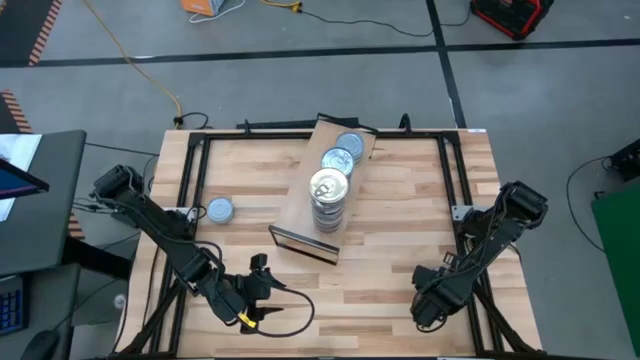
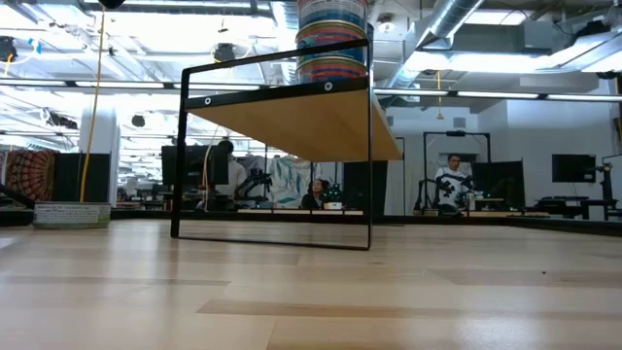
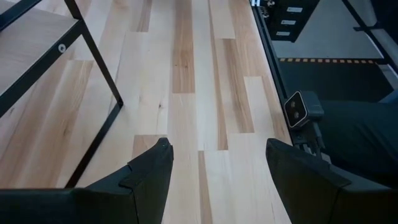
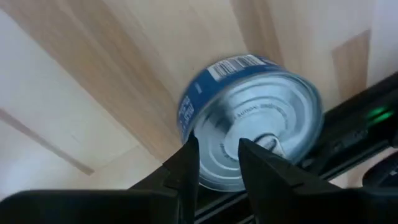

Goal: Stack canned seafood by type on shelf
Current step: Stack the blue tuna can on top of the blue tuna can on the shelf

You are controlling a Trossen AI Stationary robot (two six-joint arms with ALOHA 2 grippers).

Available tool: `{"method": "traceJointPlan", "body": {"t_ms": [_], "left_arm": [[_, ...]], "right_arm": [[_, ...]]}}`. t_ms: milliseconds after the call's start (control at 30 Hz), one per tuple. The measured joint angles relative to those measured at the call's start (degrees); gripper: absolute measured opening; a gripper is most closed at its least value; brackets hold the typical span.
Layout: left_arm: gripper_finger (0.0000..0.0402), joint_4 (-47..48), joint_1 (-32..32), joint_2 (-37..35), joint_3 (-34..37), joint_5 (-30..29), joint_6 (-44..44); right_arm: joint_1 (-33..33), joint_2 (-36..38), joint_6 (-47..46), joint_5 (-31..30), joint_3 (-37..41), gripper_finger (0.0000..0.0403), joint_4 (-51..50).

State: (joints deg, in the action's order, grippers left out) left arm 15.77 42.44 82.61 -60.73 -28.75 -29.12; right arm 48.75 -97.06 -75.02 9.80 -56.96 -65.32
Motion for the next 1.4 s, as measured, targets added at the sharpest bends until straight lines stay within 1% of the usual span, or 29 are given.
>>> {"method": "traceJointPlan", "body": {"t_ms": [133, 200, 300, 433, 533, 633, 700, 767, 900, 1000, 1100, 1200, 1300, 1400], "left_arm": [[0.0249, 0.0, 0.0, 0.0, 0.0, 0.0, 0.0], [0.0249, 0.1, 0.0, 0.0, 0.0, 0.0, 0.0], [0.0249, 0.0, 0.0, 0.0, 0.0, 0.0, 0.0], [0.0249, 0.2, 0.0, 0.0, 0.0, 0.0, 0.0], [0.0249, 0.3, 0.0, 0.0, 0.0, 0.0, 0.5], [0.0249, 0.3, 0.0, 0.0, 0.0, 0.0, 0.8], [0.0249, 0.3, 0.0, 0.0, 0.0, 0.0, 0.5], [0.0249, 0.4, 0.0, 0.0, 0.0, 0.0, 0.0], [0.0249, 2.1, 0.7, 0.0, 0.0, 0.2, -1.5], [0.0249, 3.7, 0.8, 0.0, 0.0, 0.1, -2.1], [0.0249, 4.3, 0.8, 0.0, 0.0, -0.6, -1.7], [0.0249, 4.2, 0.7, 0.0, 0.0, -1.4, -0.7], [0.0249, 4.2, 0.6, 0.0, 0.0, -1.6, -0.6], [0.0249, 4.2, 0.6, 0.0, 0.0, -1.5, -0.6]], "right_arm": [[-2.1, -1.3, 2.9, 0.4, -0.3, 0.0144, 2.9], [-3.2, -1.3, 3.1, -1.3, -1.0, 0.0142, 3.0], [-5.3, -0.8, 4.0, -7.9, -2.4, 0.0138, 3.3], [-8.5, -1.3, 7.0, -14.6, -4.0, 0.0136, 4.7], [-11.5, -1.7, 9.4, -20.8, -4.7, 0.0136, 5.7], [-15.3, -1.7, 12.7, -27.5, -4.7, 0.0136, 9.1], [-17.6, -1.4, 16.6, -29.7, -4.6, 0.0136, 13.2], [-19.8, -0.4, 20.6, -29.7, -4.7, 0.0136, 15.9], [-21.4, 3.4, 24.3, -29.7, -4.7, 0.0136, 15.1], [-21.5, 5.9, 24.2, -29.6, -3.4, 0.0136, 14.1], [-22.6, 7.7, 21.8, -29.1, -0.5, 0.0136, 15.6], [-24.6, 8.9, 19.8, -27.7, 3.3, 0.0136, 21.2], [-26.1, 9.9, 20.2, -26.4, 6.1, 0.0136, 28.3], [-27.2, 10.5, 20.4, -26.1, 7.0, 0.0136, 29.1]]}}
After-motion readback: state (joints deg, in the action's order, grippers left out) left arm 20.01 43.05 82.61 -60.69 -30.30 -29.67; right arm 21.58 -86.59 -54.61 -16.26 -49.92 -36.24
